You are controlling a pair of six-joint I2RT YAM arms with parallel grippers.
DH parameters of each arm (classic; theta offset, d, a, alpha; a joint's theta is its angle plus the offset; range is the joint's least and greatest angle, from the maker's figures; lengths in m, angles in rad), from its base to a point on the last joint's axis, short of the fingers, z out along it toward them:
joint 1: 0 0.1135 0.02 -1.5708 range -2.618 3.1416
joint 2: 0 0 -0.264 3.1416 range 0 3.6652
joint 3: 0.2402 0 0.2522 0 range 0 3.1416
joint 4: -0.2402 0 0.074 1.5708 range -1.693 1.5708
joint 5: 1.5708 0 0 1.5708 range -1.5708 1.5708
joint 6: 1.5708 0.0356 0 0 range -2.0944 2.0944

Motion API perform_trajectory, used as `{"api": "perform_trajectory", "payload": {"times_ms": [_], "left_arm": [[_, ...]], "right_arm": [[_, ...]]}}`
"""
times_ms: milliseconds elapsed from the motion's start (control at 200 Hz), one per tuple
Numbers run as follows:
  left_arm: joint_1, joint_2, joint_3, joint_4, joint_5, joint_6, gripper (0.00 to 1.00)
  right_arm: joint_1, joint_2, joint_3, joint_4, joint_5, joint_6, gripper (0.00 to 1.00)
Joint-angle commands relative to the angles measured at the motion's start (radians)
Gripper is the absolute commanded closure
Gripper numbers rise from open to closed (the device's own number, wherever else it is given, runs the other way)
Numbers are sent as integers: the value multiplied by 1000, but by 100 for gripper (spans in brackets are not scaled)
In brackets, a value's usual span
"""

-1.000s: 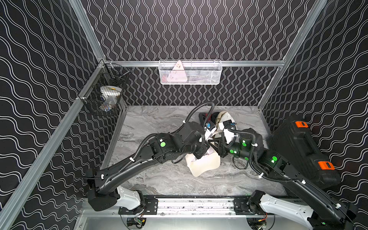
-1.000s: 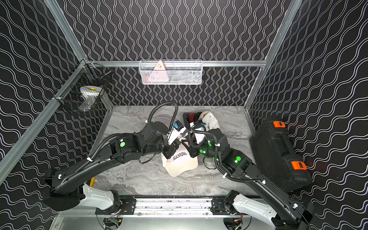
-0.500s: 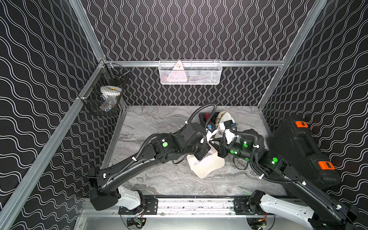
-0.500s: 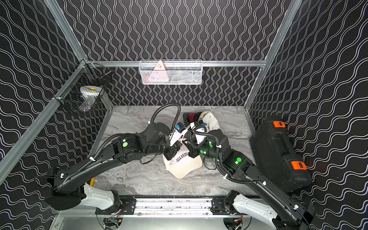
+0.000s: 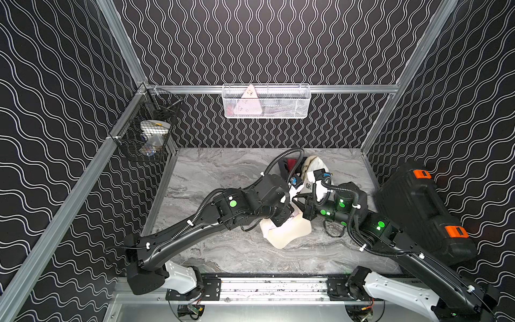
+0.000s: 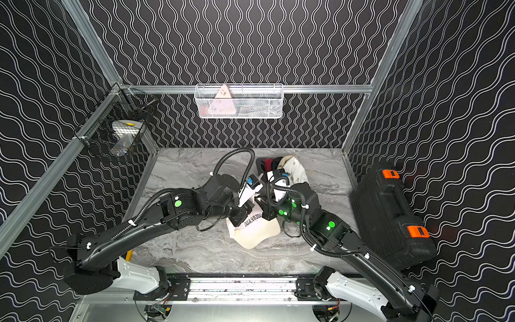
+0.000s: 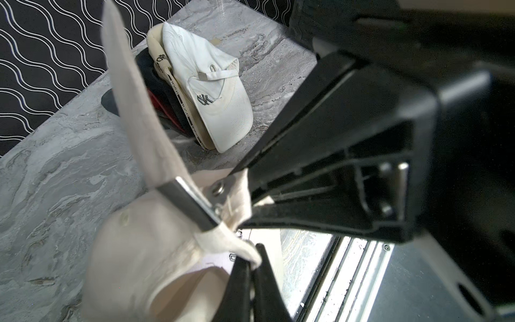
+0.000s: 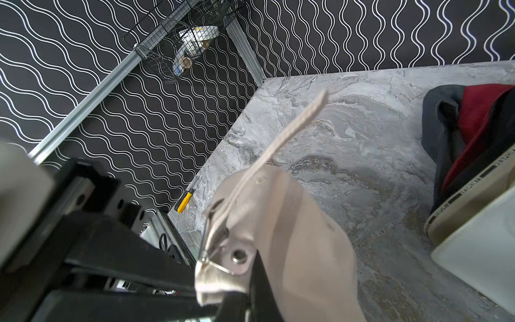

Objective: Open the adjustable buckle of the baseball cap
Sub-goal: Pull the adjustable strap on the baseball cap.

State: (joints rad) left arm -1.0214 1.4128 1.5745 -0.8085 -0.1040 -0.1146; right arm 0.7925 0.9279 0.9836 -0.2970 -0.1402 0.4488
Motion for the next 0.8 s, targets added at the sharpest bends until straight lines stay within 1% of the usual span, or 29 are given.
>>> {"api": "perform_trajectory", "payload": {"times_ms": [0, 385, 796], "left_arm": [[-2, -13, -10, 11, 7, -18, 100], [-5, -36, -49, 16, 7, -29, 100], [-9, -67, -88, 19, -4, -37, 100]], "right_arm": [[2, 0, 1, 68, 3, 33, 100], [1, -1, -2, 84, 42, 58, 100], [1, -26, -8, 93, 122, 85, 100]]}}
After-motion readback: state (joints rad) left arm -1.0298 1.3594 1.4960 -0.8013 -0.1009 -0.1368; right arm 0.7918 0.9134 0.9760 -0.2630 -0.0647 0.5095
